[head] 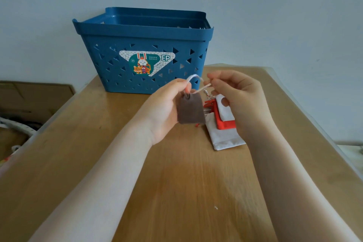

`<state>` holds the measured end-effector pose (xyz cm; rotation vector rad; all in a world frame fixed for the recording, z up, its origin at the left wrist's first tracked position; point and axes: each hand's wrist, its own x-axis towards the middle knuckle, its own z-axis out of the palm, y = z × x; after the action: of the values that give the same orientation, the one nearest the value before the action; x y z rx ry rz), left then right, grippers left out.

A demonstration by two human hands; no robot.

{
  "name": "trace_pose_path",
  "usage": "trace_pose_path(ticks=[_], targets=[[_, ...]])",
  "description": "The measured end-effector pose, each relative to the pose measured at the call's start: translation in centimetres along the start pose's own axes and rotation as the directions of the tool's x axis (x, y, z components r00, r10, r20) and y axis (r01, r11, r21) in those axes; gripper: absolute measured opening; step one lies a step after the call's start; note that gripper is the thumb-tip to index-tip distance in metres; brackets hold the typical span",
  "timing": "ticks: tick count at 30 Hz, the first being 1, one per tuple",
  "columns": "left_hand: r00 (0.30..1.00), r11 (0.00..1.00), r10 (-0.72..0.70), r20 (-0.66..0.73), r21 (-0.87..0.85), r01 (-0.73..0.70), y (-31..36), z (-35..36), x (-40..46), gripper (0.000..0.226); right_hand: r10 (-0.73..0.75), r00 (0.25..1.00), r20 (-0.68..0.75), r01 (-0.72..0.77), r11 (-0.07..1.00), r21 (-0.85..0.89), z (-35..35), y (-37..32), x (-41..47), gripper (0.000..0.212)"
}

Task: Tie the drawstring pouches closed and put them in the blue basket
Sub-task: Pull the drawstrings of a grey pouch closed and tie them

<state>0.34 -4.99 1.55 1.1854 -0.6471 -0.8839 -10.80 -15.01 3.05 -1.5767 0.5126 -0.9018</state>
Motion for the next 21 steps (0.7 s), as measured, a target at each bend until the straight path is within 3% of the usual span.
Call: trace_pose_path(ticks=[4,8,13,18,21], targets=[[0.999,0.957,0.048,0.009,0.285,-0.048,-0.1,0.2,-0.3,0.032,-0.232,0.973,0.015,0.231,0.957,-0.176,0.4,0.0,-0.3,0.020],[0.995,0.860,0.093,0.048,0.499,-0.104,-0.2,0.6,-0.6,0.023,-0.296,0.951,0.094,0.310,0.911,-0.271,0.9,0.2,-0.5,0.027],[0.979,0.835,0.157,0.132,0.512,-0.202,-0.3,1.0,-1.0,0.021,-0.235,0.947,0.219,0.284,0.932,-0.226,0.8,0.2,-0.7,0.027],[0.958,0.801,0.230,0.171,0.526,-0.286,-0.6,0.8,-1.0,0.033,-0.232,0.952,0.198,0.268,0.947,-0.179,1.0,0.6,-0.5,0.023],[0.955,0.784,0.244,0.168,0.545,-0.296,-0.7,0.6,-0.8,0.036,-0.203,0.963,0.178,0.229,0.963,-0.139,1.3,0.5,-0.6,0.034]])
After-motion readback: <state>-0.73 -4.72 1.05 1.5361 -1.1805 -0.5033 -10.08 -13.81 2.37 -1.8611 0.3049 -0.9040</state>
